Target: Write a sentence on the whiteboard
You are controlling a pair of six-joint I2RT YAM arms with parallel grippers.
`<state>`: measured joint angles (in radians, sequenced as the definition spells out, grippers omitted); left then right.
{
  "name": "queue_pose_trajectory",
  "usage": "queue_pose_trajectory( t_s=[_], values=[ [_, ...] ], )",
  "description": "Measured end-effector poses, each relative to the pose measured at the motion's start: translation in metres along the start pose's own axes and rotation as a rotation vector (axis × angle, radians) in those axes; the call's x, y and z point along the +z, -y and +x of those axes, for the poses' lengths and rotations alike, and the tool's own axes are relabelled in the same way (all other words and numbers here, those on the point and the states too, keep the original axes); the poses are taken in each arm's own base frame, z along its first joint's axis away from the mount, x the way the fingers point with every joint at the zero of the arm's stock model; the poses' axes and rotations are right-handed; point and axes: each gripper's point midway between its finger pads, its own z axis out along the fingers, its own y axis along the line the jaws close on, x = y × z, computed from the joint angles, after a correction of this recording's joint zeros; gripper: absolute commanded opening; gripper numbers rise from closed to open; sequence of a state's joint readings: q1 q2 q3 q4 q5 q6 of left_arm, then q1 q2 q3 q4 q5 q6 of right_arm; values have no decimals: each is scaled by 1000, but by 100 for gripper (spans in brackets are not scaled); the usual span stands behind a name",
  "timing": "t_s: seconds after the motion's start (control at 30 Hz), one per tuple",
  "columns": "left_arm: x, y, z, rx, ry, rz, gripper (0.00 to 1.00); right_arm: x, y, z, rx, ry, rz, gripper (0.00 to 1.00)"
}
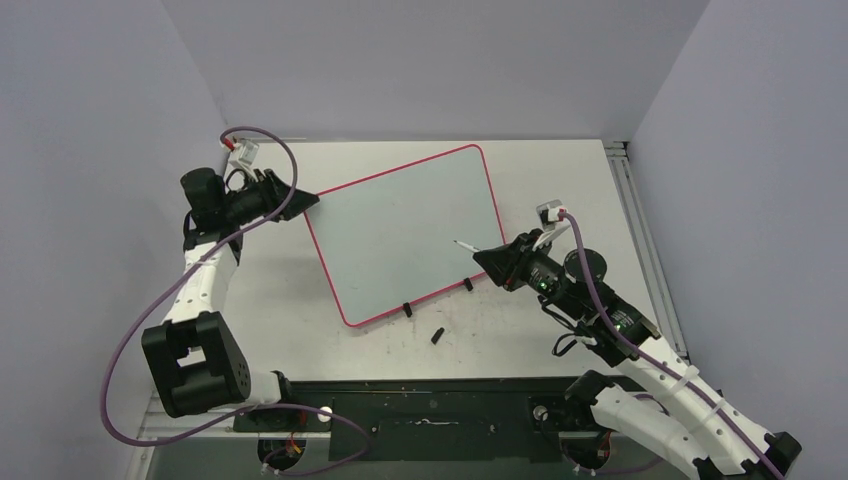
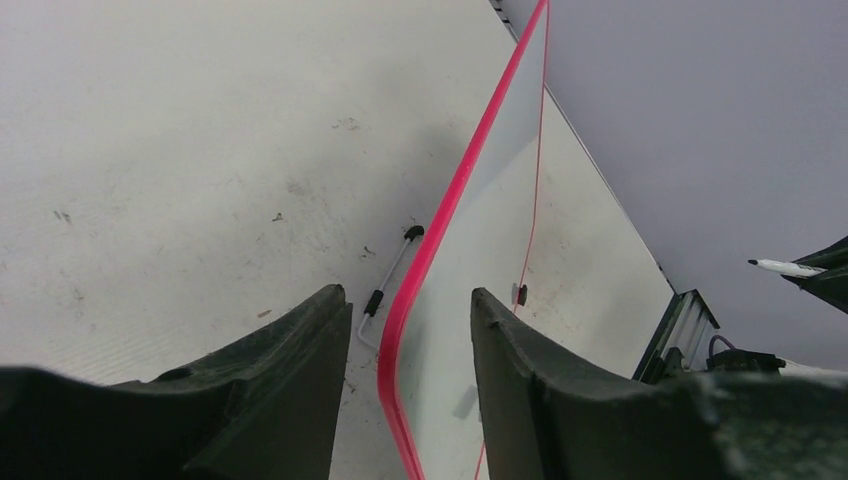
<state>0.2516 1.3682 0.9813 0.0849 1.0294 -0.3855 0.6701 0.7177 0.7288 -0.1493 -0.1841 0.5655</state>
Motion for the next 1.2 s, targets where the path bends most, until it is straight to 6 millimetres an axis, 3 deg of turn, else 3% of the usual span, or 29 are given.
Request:
queue_pose_trajectory(
  t_s=[0.4, 0.53, 0.77, 1.0, 1.2],
  values=[
    [2, 8, 22, 15, -10, 116, 11, -6, -5, -4, -4, 21, -18, 5],
    [2, 18, 33, 23, -31, 163, 0, -8, -6, -3, -5, 22, -23, 5],
    [-10, 48, 53, 102, -50, 191, 0, -9, -2, 5, -4, 9, -19, 5],
    [-18, 54, 65, 157, -43, 156, 0, -6, -1, 15, -4, -14, -26, 5],
    [-21, 66, 67, 221, -38, 140, 0, 5, -12, 25, -14, -43, -62, 5]
  ],
)
